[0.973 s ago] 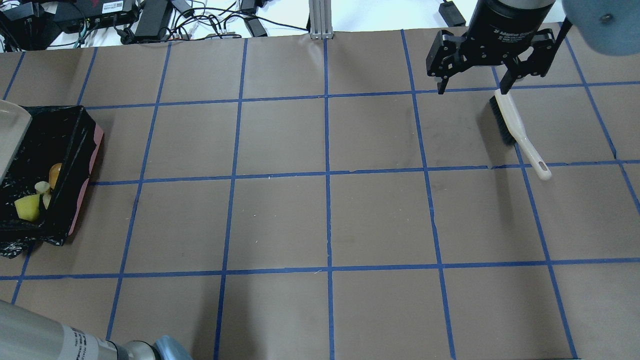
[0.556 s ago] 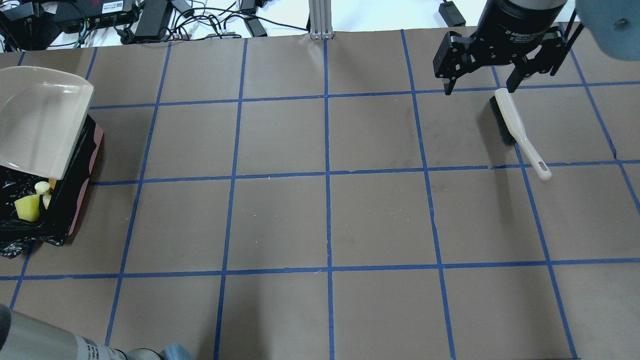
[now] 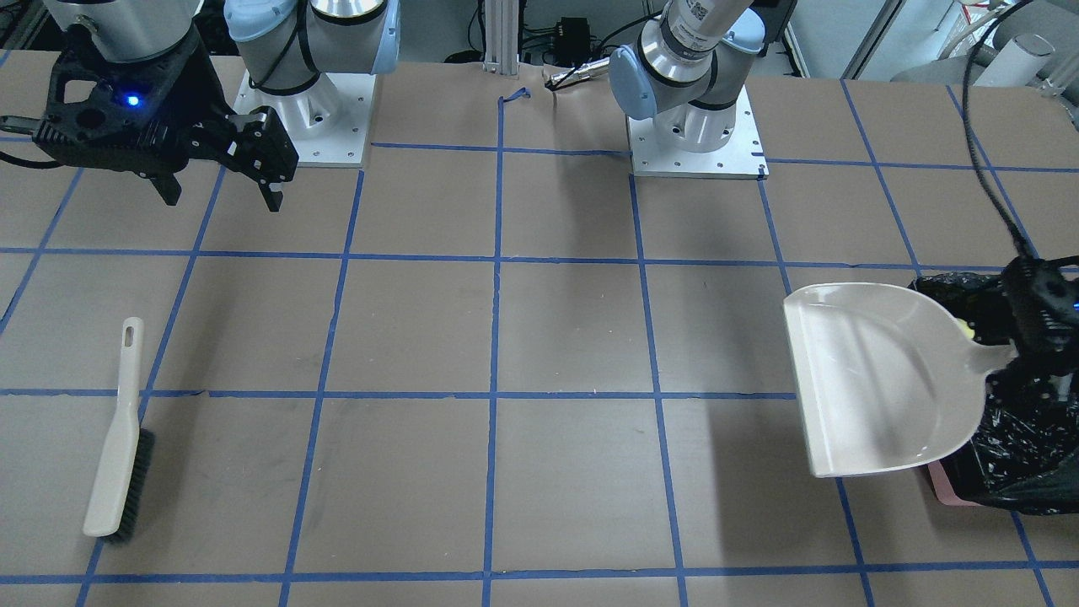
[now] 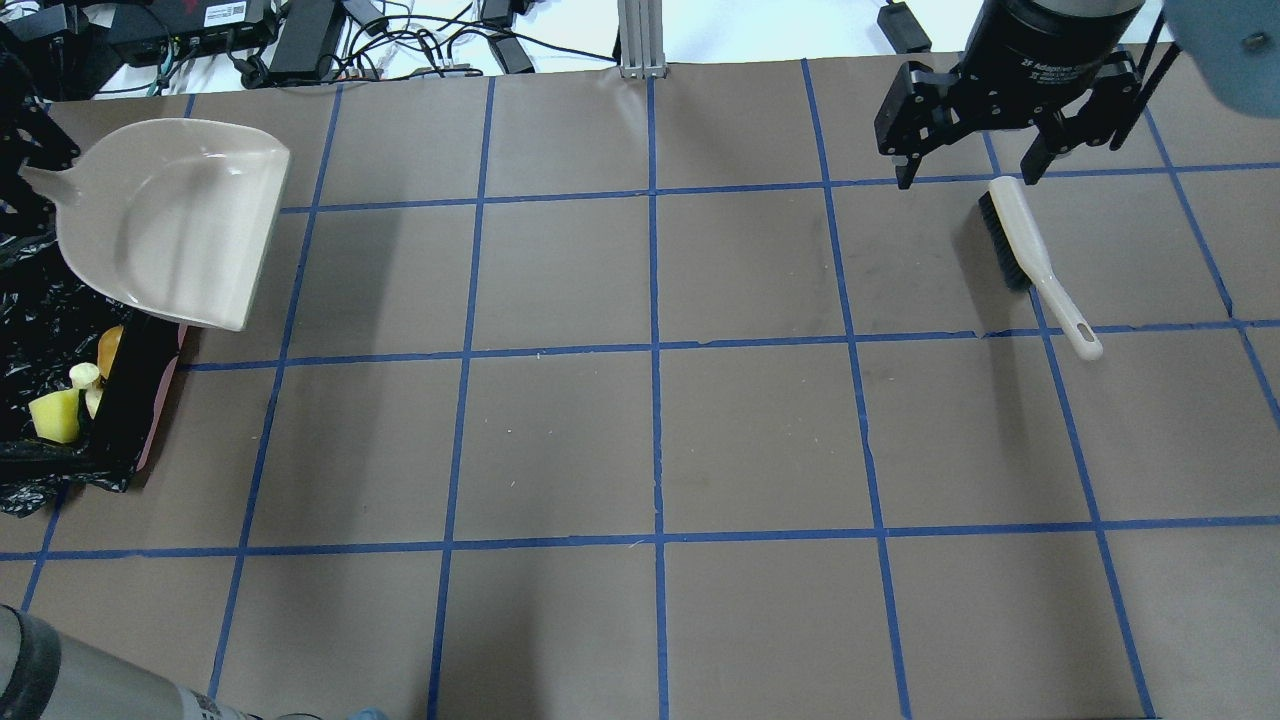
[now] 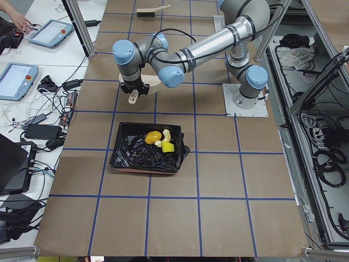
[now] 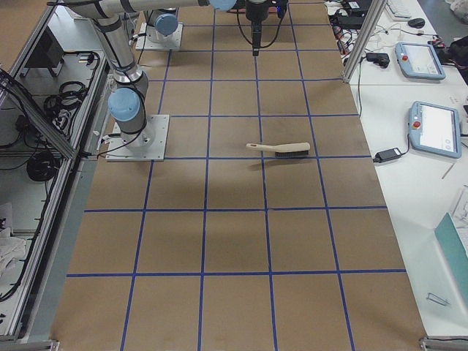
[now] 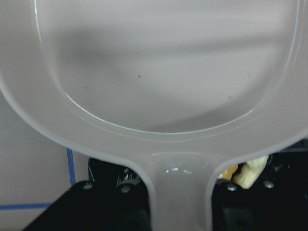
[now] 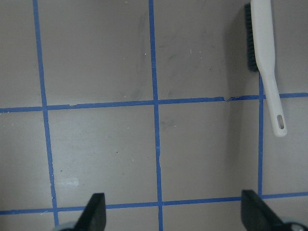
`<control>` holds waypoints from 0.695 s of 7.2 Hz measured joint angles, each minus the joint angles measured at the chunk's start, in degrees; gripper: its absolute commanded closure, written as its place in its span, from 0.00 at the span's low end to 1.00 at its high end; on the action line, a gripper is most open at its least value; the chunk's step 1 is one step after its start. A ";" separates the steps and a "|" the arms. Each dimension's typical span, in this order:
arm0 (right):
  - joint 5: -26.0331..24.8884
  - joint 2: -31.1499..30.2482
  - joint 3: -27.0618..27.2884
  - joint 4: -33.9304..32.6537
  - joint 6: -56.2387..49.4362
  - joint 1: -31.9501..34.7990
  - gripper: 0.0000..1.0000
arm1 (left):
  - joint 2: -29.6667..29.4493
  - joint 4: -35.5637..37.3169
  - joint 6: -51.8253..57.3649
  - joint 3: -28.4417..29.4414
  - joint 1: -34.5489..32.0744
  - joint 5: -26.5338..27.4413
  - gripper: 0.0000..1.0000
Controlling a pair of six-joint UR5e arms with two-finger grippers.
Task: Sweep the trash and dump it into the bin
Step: 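Open the right gripper and raise it off the brush while left gripper holds dustpan, then bring the empty white dustpan back from the bin and lower it onto the table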
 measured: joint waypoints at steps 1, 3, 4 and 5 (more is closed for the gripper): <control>0.03 0.00 0.01 0.03 0.01 -0.02 0.00 | -0.41 0.08 -3.85 -1.08 -3.56 -0.11 1.00; 0.00 -0.10 0.01 0.08 0.00 -0.02 0.00 | -2.12 2.35 -11.35 -2.38 -9.72 -0.04 1.00; 0.00 -0.17 0.01 0.09 0.01 -0.01 0.00 | -3.79 5.72 -13.37 -3.38 -11.87 -0.04 1.00; -0.05 -0.31 0.01 0.21 -0.01 0.00 0.00 | -5.68 9.80 -14.00 -4.75 -12.95 -0.01 1.00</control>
